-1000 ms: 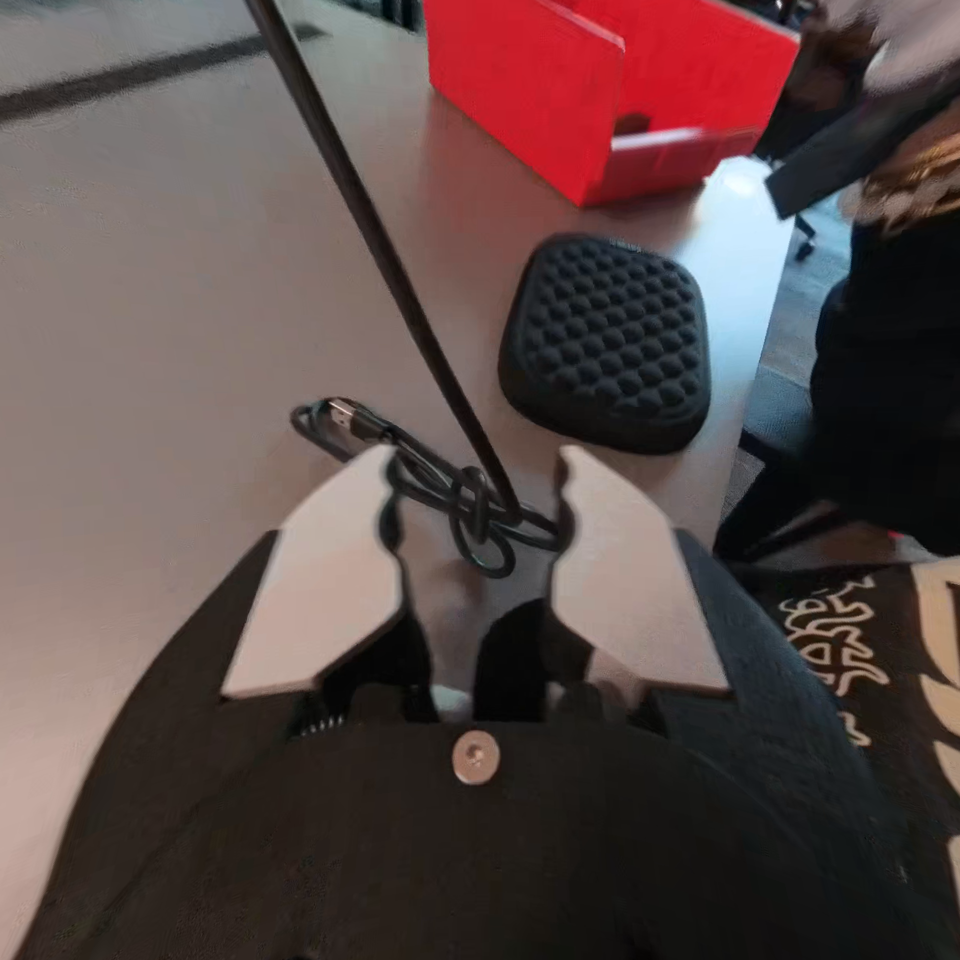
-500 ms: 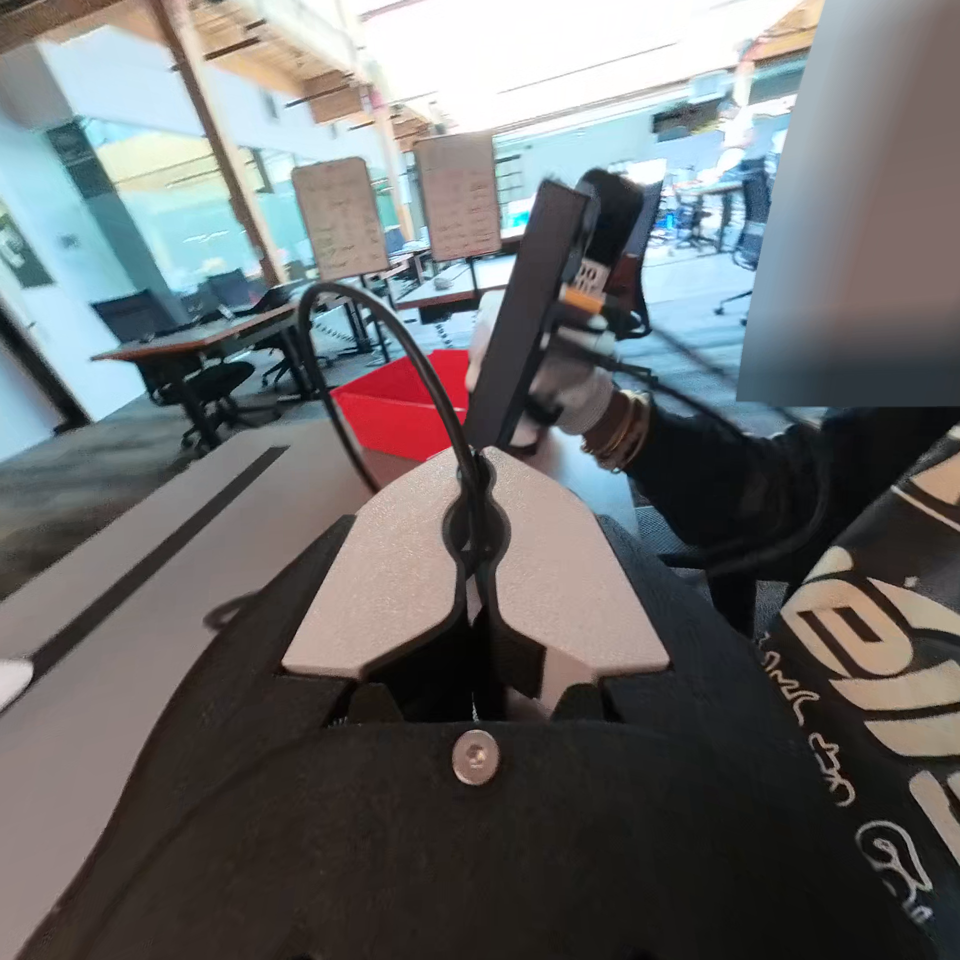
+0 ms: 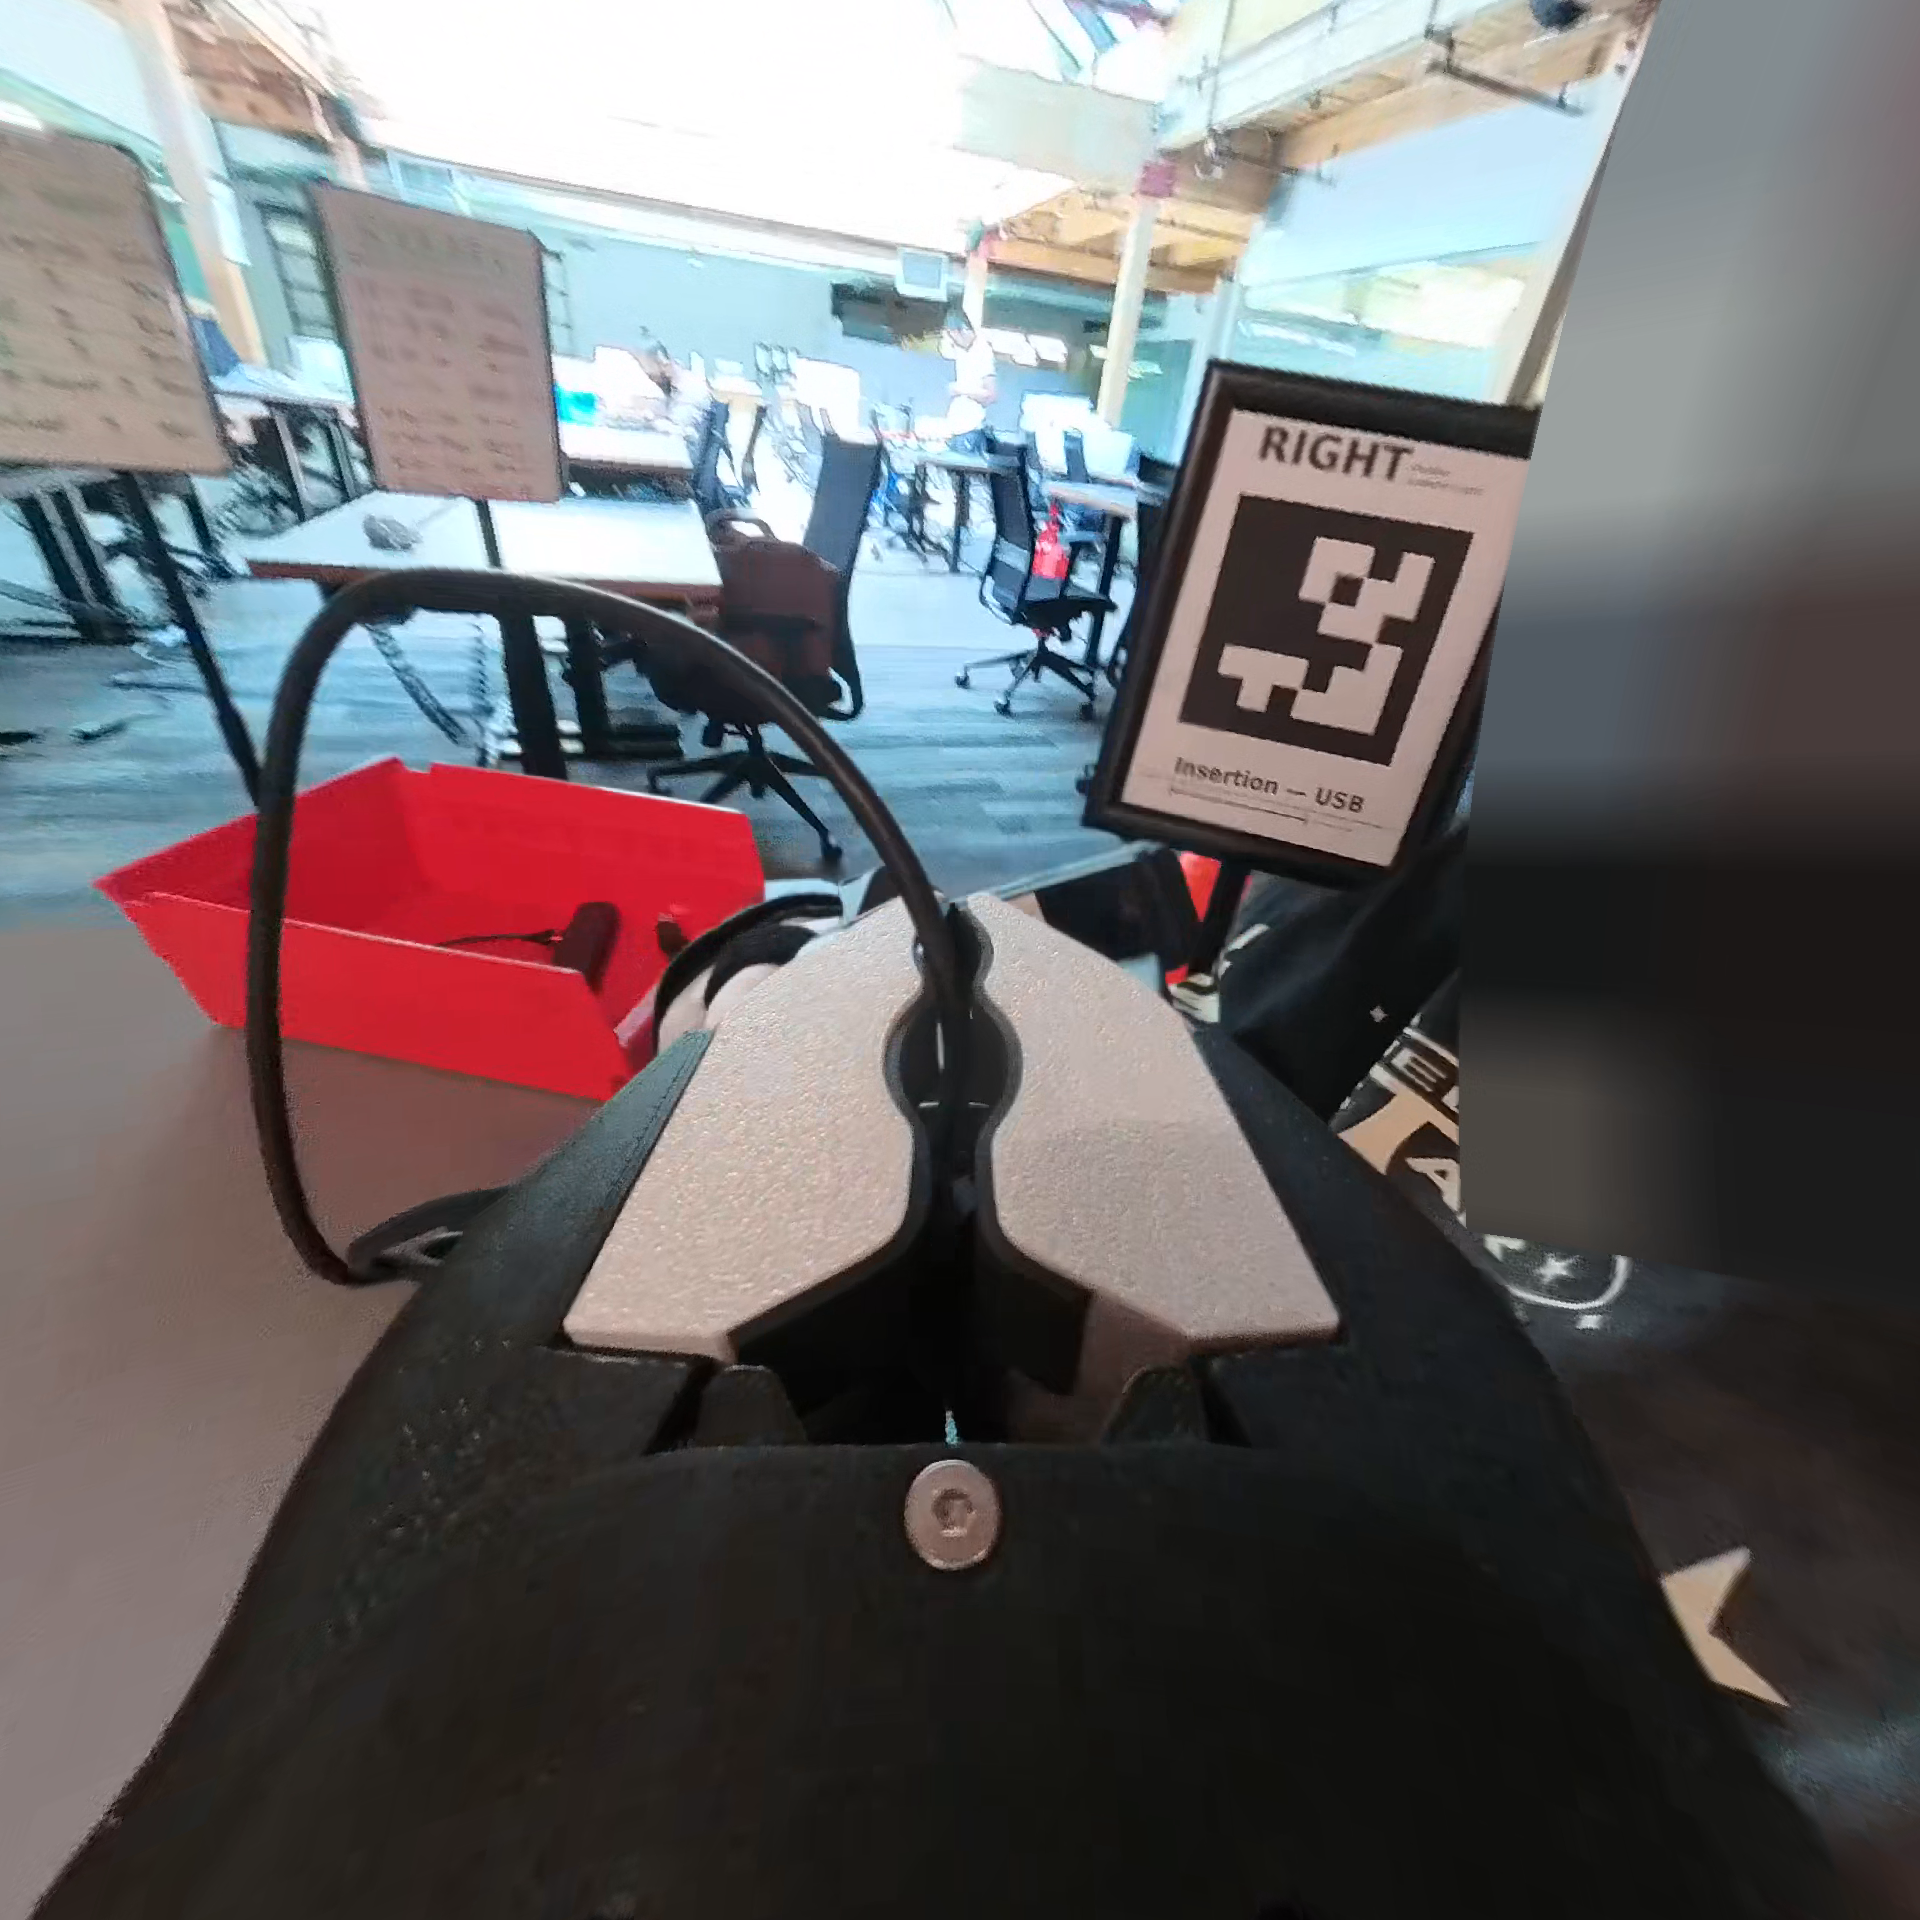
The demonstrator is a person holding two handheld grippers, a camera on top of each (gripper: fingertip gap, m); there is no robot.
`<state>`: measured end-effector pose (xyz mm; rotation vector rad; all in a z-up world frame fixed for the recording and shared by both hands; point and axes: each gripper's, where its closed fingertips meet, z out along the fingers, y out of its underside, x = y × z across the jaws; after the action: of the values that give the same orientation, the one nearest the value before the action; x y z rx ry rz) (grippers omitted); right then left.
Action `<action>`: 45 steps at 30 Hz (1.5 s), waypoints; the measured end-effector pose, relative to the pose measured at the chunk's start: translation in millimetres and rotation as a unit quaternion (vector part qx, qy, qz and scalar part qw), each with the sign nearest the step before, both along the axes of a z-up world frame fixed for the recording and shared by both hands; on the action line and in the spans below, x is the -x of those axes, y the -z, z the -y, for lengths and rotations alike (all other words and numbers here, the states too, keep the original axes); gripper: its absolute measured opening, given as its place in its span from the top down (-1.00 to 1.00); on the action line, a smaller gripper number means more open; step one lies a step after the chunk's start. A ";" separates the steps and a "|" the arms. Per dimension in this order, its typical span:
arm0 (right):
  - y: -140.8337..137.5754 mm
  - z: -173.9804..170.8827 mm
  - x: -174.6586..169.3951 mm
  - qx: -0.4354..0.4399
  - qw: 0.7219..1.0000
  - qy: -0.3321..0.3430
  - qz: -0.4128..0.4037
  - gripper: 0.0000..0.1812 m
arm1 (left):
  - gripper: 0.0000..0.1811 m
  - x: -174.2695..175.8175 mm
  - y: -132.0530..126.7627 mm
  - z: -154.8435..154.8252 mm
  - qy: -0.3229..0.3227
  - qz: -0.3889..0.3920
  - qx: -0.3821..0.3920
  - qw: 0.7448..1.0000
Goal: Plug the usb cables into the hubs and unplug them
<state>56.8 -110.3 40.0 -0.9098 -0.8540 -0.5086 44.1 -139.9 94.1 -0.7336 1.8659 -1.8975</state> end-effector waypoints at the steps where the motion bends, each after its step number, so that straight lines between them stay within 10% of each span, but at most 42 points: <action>1: -0.6 -1.9 -1.7 -0.018 1.000 0.024 0.010 0.73 | 1.00 -3.5 -2.6 4.1 0.011 -0.011 -0.012 1.000; 8: -22.4 10.8 -16.4 -0.113 0.991 0.068 -0.028 0.55 | 1.00 -16.8 -14.5 32.0 0.072 -0.059 -0.070 0.993; 15: -7.0 -1.0 -14.5 0.034 0.998 0.024 -0.040 0.28 | 1.00 -3.3 3.5 44.5 0.158 -0.086 -0.129 0.975; 25: 9.4 4.1 12.1 0.067 0.997 0.000 0.043 0.66 | 0.95 4.6 32.4 57.2 0.232 -0.153 -0.206 0.938; 36: -16.8 17.3 -24.3 -0.015 0.999 0.044 -0.006 0.67 | 0.52 15.1 -28.2 7.1 -0.048 0.080 -0.166 0.982; 40: -34.5 29.8 -52.8 -0.037 0.995 0.071 -0.053 0.67 | 0.34 53.9 -24.0 -49.9 -0.265 0.256 -0.113 0.923; 45: -70.7 62.6 -117.5 -0.078 0.974 0.157 -0.144 0.68 | 0.35 113.9 65.5 -141.3 -0.479 0.238 -0.055 0.843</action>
<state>174.3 -172.9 110.7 -0.9503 -0.4013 -0.6885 -69.8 1.4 28.6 -0.8308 0.9669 -1.1423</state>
